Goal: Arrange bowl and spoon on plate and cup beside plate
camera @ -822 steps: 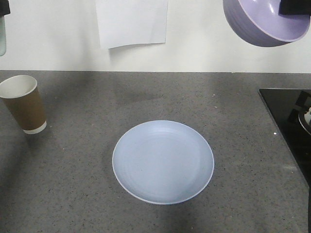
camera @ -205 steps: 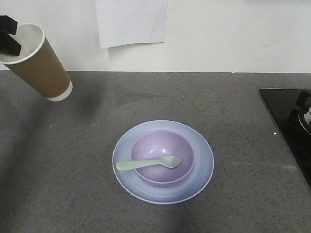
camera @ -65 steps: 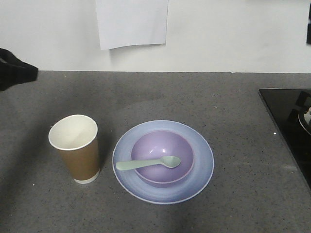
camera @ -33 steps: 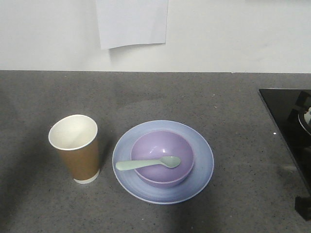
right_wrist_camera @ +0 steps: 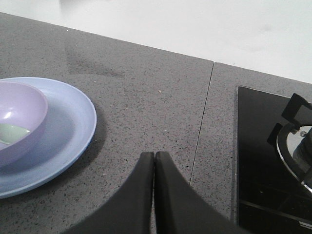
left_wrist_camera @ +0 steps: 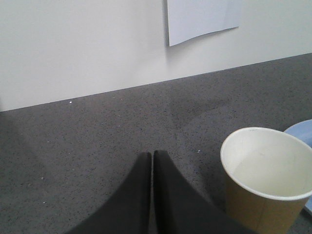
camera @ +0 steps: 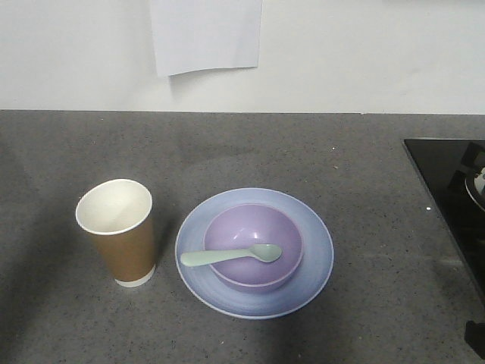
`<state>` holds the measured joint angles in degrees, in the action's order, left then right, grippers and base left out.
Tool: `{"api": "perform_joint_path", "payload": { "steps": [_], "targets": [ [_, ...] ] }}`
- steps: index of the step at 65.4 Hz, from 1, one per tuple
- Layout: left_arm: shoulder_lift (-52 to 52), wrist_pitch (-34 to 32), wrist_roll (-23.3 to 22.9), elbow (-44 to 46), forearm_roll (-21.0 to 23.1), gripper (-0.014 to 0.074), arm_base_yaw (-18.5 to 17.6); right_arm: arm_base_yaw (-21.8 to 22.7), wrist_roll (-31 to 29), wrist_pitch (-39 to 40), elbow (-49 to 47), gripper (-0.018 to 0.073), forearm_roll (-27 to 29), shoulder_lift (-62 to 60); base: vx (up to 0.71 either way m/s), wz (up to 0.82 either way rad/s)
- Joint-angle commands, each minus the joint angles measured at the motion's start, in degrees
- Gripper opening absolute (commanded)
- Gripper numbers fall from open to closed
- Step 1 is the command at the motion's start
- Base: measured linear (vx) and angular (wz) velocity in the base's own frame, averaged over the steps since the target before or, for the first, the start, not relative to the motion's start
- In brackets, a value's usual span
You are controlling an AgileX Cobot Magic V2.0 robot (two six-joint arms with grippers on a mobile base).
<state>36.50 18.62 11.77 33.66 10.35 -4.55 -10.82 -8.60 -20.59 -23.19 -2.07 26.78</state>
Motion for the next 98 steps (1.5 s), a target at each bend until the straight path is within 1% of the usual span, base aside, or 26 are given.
{"api": "perform_joint_path", "payload": {
  "steps": [1, 27, 34, 37, 40, 46, 51, 65, 71, 77, 82, 90, 95, 98],
  "targets": [
    [-0.36, -4.56, -0.71, 1.33, 0.93, -0.0007, -0.06, 0.42, 0.01, 4.38, -1.57, -0.0005, -0.16, 0.24, 0.00, 0.00],
    [-0.36, -4.61, -0.60, 1.33, 0.88, -0.0007, -0.06, 0.42, 0.01, 4.38, -1.57, -0.0005, -0.16, 0.24, 0.00, 0.00],
    [-0.36, -4.22, -0.16, 1.33, 0.16, -0.0007, -0.06, 0.42, 0.01, 4.38, -1.57, -0.0005, -0.16, 0.24, 0.00, 0.00],
    [-0.36, -3.80, -0.13, 1.10, -1.02, -0.0007, -0.06, 0.42, 0.01, 4.38, -1.57, -0.0005, -0.16, 0.24, 0.00, 0.00],
    [-0.75, -3.16, -0.39, 0.29, -1.91, -0.0007, -0.06, 0.42, 0.01, 4.38, -1.57, -0.0005, -0.16, 0.24, 0.00, 0.00],
    [-4.07, -3.81, -0.64, -4.60, -2.62, -0.0007, -0.01, 0.42, 0.02, 4.33, -1.57, -0.0005, -0.16, 0.24, 0.00, 0.00],
    [-7.45, -7.43, -0.64, -9.93, -2.56, -0.0007, -0.01, 0.42, 0.02, 4.33, -1.57, -0.0005, -0.16, 0.24, 0.00, 0.00],
    [-20.46, -24.43, -0.64, -27.42, -2.11, -0.0007, -0.01, 0.42, 0.02, 4.33, -1.57, -0.0005, -0.09, 0.24, 0.00, 0.00],
    [-25.77, -27.64, -0.64, -32.93, -2.11, -0.0007, 0.06, 0.42, 0.02, 4.33, -1.57, -0.0005, -0.09, 0.24, 0.00, 0.00],
    [-30.31, -27.60, -0.76, -36.76, -2.06, -0.0007, 1.12, 0.42, 0.02, 4.33, -1.57, -0.0005, -0.09, 0.24, 0.00, 0.00],
    [-33.69, -22.69, -0.69, -36.61, -2.14, -0.0007, 2.75, 0.42, 0.02, 4.33, -1.57, -0.0005, -0.09, 0.24, 0.00, 0.00],
    [-37.98, -19.39, -0.69, -36.61, -2.07, -0.0007, 5.96, 0.42, 0.02, 4.33, -1.57, -0.0005, -0.09, 0.24, 0.00, 0.00],
    [-37.90, -19.18, -0.69, -36.61, -2.07, -0.0007, 7.37, 0.42, 0.02, 4.25, -1.57, -0.0005, -0.10, 0.24, 0.00, 0.00],
    [-37.44, -19.10, -0.71, -36.61, -2.07, -0.0007, 7.45, 0.42, 0.02, 4.24, -1.57, -0.0005, -0.16, 0.24, 0.00, 0.00]
  ]
}}
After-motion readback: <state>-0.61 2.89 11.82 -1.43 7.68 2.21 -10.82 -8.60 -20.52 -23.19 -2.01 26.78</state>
